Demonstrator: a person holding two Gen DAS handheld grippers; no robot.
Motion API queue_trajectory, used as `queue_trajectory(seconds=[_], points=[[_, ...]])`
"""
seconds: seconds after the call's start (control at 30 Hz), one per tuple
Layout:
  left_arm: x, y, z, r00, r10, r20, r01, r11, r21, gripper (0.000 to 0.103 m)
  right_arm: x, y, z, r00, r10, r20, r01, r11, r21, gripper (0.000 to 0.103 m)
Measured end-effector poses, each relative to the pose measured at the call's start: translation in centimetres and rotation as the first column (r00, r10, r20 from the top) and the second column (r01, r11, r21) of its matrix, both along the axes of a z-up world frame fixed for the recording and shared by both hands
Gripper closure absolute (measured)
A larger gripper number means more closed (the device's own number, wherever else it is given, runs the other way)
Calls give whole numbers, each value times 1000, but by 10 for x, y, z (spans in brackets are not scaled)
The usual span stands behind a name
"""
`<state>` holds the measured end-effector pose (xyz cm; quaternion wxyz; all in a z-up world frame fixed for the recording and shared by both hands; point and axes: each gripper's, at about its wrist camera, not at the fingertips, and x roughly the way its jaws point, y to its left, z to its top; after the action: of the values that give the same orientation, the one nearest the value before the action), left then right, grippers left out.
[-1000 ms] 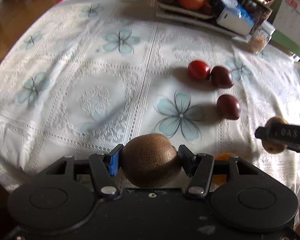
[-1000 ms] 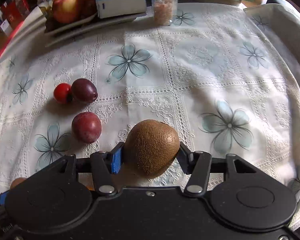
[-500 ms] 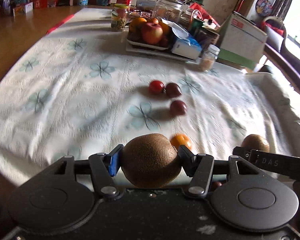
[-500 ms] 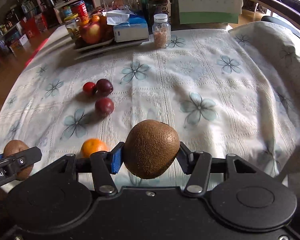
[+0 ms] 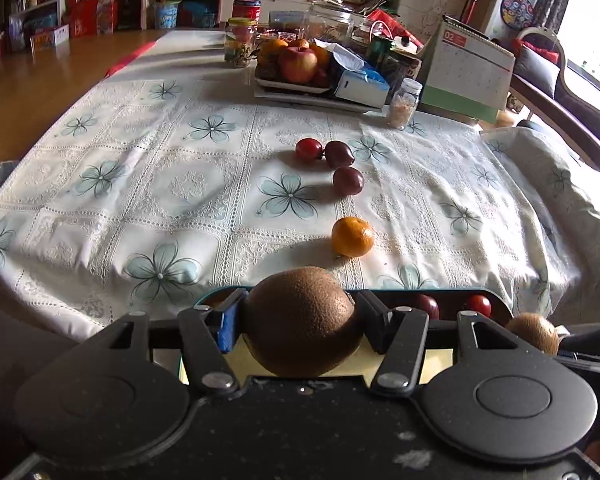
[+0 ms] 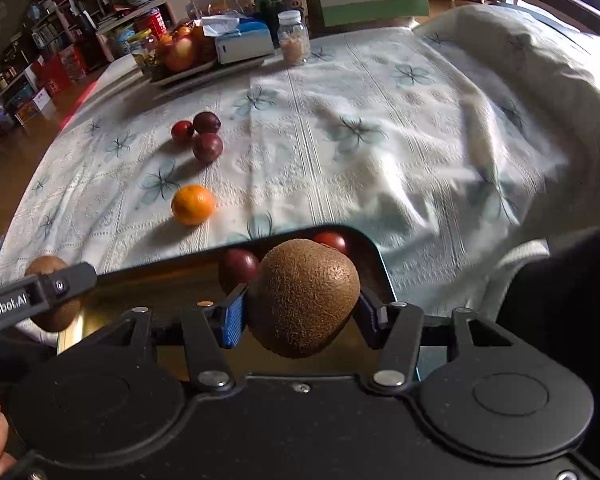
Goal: Organize fruits
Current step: 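Carry both kiwis over the gold tray with both grippers, then open the left gripper to drop its kiwi while the right gripper releases its kiwi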
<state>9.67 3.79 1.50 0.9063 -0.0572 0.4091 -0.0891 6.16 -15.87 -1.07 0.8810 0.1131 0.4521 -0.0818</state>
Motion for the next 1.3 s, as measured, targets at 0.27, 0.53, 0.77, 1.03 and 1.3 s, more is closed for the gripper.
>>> queue_trajectory(seconds=[0.27, 0.53, 0.77, 1.03, 1.3], points=[[-6, -7, -16, 997, -15, -74, 16, 1000, 17, 43, -13, 20, -9, 998, 53, -20, -55, 996, -72, 43], [9, -9, -30, 984, -13, -180, 17, 1000, 20, 43, -8, 18, -18, 995, 65, -73, -67, 997, -25, 43], [11, -7, -30, 978, -24, -206, 20, 1000, -21, 44, -4, 7, -24, 990, 37, -135, -28, 997, 70, 43], [8, -12, -28, 983, -12, -181, 15, 1000, 17, 41, -6, 14, -18, 993, 57, -106, -54, 998, 31, 41], [4, -1, -22, 986, 36, -166, -34, 999, 13, 41, -6, 5, -19, 994, 26, -108, -17, 996, 82, 41]])
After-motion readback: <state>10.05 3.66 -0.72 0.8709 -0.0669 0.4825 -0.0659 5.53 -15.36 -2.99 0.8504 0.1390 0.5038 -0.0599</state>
